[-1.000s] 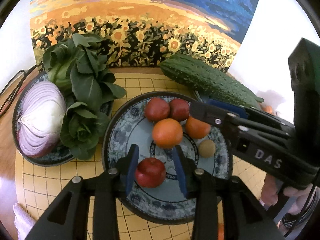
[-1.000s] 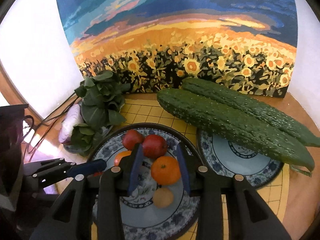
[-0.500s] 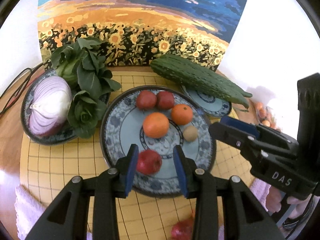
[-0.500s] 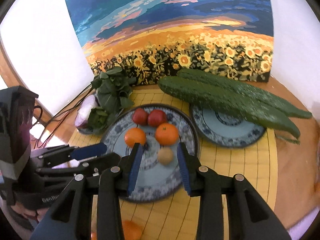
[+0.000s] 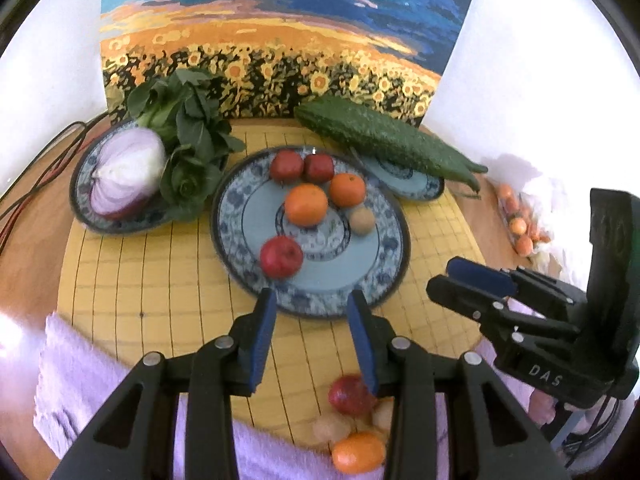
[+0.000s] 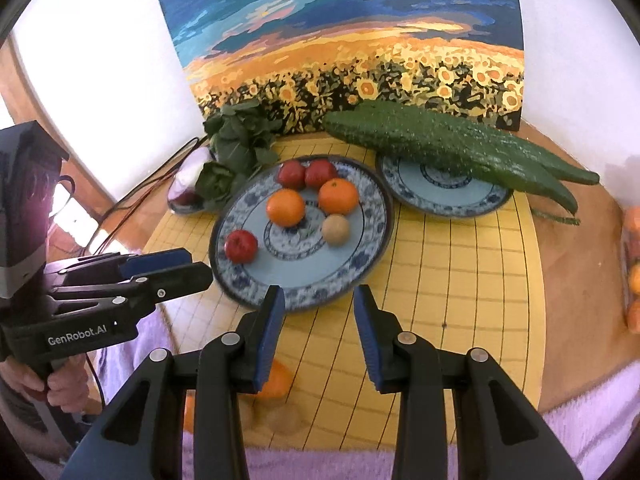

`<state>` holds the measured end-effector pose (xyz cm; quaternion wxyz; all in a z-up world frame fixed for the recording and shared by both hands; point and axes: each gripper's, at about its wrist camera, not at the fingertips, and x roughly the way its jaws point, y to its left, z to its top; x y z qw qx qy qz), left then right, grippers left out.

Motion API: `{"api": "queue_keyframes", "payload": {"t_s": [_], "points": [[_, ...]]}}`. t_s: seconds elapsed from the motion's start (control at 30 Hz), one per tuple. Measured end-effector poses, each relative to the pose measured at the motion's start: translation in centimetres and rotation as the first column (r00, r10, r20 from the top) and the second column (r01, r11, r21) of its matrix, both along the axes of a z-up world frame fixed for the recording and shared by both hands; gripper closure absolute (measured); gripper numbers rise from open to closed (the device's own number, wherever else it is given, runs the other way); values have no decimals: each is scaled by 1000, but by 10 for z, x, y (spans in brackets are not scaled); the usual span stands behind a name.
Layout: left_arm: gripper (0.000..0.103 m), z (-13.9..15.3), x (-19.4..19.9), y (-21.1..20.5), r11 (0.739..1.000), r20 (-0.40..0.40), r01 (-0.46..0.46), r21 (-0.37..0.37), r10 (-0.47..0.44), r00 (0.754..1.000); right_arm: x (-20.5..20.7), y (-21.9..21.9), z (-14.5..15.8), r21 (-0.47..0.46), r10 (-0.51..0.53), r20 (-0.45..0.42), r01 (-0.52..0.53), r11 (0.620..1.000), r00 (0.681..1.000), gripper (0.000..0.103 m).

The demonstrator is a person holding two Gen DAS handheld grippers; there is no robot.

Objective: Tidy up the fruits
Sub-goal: 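Open both tools to release the apples on the plate and withdraw, then grasp a dark red apple with the left tool while the right tool grasps an orange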

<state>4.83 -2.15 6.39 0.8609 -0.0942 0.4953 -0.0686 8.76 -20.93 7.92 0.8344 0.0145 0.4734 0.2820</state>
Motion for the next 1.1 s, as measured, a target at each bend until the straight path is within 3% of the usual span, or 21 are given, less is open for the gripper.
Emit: {"api": "queue_keyframes", "payload": {"t_s": [0.43,1.1], "points": [[59,-13,-36,-13,997,-87,21,-68,-27,996,-27,-5,-11,-6,23,-70,-24,1000,997,66],[59,-26,-35,-23,999,-137,28,-33,-32,990,-35,-16,-17,-26,-6,-96,3,1000,995,66]]}}
